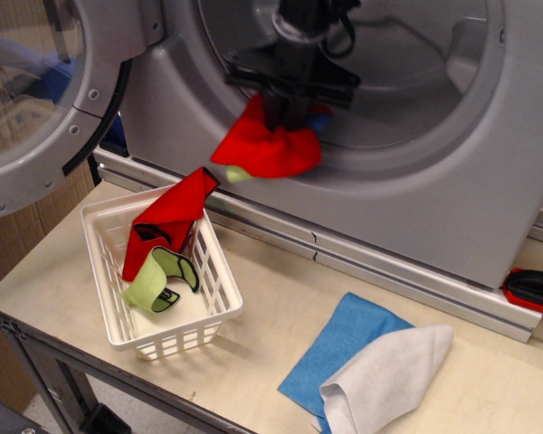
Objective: Take clothes out of laundry machine
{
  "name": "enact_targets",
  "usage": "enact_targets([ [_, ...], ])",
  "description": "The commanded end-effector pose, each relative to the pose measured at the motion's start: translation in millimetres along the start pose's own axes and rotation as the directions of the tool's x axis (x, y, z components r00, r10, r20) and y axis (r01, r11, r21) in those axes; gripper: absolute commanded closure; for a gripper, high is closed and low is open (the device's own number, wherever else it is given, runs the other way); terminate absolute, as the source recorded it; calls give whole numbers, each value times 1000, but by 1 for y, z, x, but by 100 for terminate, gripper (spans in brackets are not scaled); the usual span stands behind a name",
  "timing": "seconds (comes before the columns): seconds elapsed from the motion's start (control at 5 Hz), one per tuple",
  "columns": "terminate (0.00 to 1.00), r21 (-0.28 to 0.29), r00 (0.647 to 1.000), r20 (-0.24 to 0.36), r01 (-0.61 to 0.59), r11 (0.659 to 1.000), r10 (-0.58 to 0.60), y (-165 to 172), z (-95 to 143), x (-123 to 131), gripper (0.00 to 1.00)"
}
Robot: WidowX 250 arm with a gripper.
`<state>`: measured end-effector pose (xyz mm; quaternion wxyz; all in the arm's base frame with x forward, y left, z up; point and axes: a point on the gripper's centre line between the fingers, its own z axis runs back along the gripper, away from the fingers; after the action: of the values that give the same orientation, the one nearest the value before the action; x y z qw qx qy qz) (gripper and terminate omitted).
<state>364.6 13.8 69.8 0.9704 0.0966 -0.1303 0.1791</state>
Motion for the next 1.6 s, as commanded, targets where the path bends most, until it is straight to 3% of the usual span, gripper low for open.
enact_targets([
  [0.0, 0, 124, 980, -58, -184, 975, 192, 48, 29, -47, 100],
  [0.2, 0, 135, 961, -105, -243, 961, 257, 68, 8, -86, 100],
  [0.4, 0, 100, 950, -108, -283, 954, 293, 82, -10, -106, 100],
  [0.6, 0, 0, 957, -109, -271, 963, 269, 85, -33, -113, 100],
  [0.8, 0, -59, 962, -88, -264, 963, 258, 82, -49, -111, 100],
  [1.0, 0, -118, 954, -66, -299, 947, 293, 81, -48, -109, 0],
  [1.4, 0, -114, 938, -100, -343, 932, 333, 83, -24, -106, 0],
])
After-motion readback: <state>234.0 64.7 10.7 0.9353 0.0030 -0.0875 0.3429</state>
